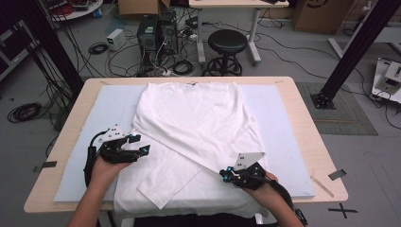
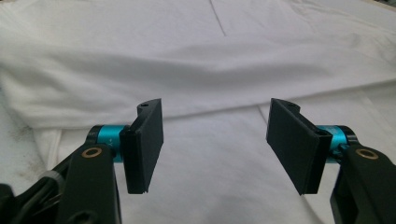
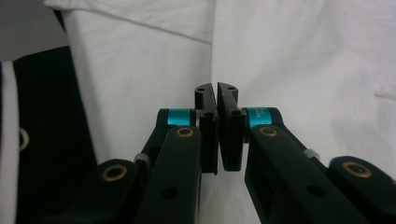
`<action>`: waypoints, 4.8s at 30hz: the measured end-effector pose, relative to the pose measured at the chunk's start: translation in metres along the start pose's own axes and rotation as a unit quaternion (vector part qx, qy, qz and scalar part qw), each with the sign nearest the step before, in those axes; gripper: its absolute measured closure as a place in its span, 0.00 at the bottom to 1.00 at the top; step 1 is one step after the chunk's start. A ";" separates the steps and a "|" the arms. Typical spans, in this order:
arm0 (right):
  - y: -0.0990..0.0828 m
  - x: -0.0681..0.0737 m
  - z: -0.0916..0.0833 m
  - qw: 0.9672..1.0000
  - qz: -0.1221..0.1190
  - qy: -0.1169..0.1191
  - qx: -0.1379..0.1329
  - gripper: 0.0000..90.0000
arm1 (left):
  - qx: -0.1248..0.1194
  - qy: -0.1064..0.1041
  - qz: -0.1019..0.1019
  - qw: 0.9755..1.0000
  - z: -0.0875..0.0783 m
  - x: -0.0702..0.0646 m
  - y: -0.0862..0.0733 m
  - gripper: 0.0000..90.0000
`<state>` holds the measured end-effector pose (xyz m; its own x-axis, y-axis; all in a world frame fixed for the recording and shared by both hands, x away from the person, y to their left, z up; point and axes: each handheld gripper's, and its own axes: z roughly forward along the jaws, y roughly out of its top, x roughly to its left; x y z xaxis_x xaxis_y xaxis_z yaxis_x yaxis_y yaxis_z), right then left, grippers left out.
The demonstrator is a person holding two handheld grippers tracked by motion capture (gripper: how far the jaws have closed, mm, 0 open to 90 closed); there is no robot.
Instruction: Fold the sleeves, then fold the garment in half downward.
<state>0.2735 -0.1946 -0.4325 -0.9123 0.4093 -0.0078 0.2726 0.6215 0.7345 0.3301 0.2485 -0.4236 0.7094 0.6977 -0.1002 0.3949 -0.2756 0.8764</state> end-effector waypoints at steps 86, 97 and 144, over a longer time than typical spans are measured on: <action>-0.041 -0.045 -0.033 0.981 0.126 -0.145 0.015 0.96 | 0.002 0.000 0.000 1.000 0.002 0.002 0.001 0.41; -0.024 -0.053 -0.056 0.975 0.132 -0.172 -0.053 0.61 | -0.006 0.011 0.009 1.000 -0.002 0.000 0.006 0.40; 0.017 -0.108 -0.066 0.960 0.156 -0.201 -0.118 0.25 | -0.014 0.036 -0.009 0.999 0.001 0.032 0.038 0.33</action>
<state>0.3564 -0.2726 -0.3745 -0.5938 0.8045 0.0113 0.3931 0.2779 0.8765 0.3684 0.2598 -0.3940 0.6582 0.7482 -0.0835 0.3909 -0.2447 0.8873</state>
